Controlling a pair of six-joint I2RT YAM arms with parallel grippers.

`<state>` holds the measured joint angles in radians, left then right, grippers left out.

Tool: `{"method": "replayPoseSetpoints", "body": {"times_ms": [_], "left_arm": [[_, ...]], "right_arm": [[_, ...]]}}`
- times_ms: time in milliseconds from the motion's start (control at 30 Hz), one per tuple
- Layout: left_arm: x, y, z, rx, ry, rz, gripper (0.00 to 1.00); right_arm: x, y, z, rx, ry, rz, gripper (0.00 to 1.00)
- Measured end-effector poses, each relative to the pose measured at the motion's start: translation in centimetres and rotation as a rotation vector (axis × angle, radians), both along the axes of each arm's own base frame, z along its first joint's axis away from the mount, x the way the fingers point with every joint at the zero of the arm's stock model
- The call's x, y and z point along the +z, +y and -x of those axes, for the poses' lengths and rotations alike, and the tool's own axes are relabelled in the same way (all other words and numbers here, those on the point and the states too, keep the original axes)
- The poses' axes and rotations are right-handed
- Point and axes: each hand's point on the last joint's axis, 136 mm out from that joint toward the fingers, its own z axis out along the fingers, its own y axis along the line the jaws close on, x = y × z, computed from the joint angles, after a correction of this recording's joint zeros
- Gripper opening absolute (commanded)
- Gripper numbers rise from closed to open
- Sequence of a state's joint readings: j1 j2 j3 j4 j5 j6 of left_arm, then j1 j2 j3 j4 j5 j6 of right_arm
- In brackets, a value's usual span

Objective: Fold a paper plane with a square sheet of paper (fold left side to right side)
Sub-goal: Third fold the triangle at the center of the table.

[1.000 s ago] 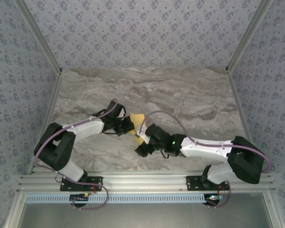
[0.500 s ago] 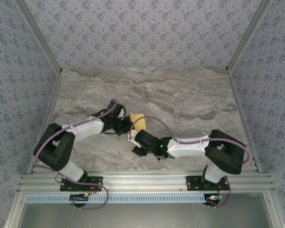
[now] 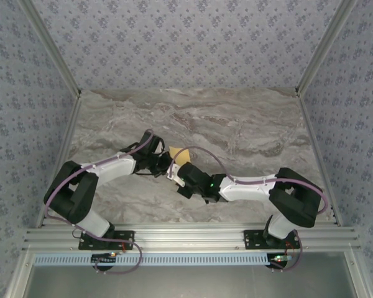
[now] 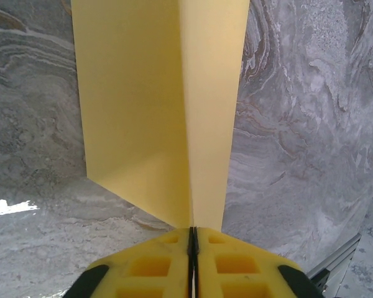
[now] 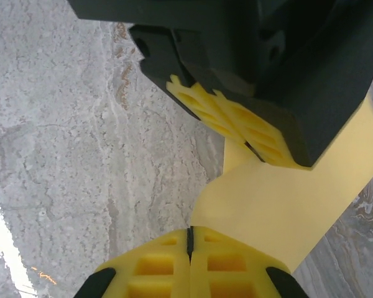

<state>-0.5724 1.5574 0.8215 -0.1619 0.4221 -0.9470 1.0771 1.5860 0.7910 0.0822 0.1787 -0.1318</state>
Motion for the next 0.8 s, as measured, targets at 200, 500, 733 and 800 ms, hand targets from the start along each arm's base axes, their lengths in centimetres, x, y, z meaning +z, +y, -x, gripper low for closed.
{"method": "replayPoseSetpoints", "body": {"times_ms": [200, 500, 733, 800], "left_arm": [[0.3, 0.9, 0.0, 0.001, -0.004, -0.015, 0.39], [2.5, 4.5, -1.4, 0.043, -0.061, -0.021, 0.41], [2.5, 2.7, -2.8, -0.053, -0.058, 0.008, 0.29], [2.7, 1.8, -3.9, -0.084, -0.071, 0.015, 0.28]], "right_arm": [[-0.5, -0.5, 0.1, 0.009, 0.044, 0.006, 0.00], [-1.1, -1.1, 0.0, 0.021, 0.116, -0.001, 0.00], [-0.9, -0.9, 0.2, 0.035, 0.140, -0.008, 0.00], [-0.7, -0.8, 0.2, 0.038, 0.140, -0.012, 0.00]]}}
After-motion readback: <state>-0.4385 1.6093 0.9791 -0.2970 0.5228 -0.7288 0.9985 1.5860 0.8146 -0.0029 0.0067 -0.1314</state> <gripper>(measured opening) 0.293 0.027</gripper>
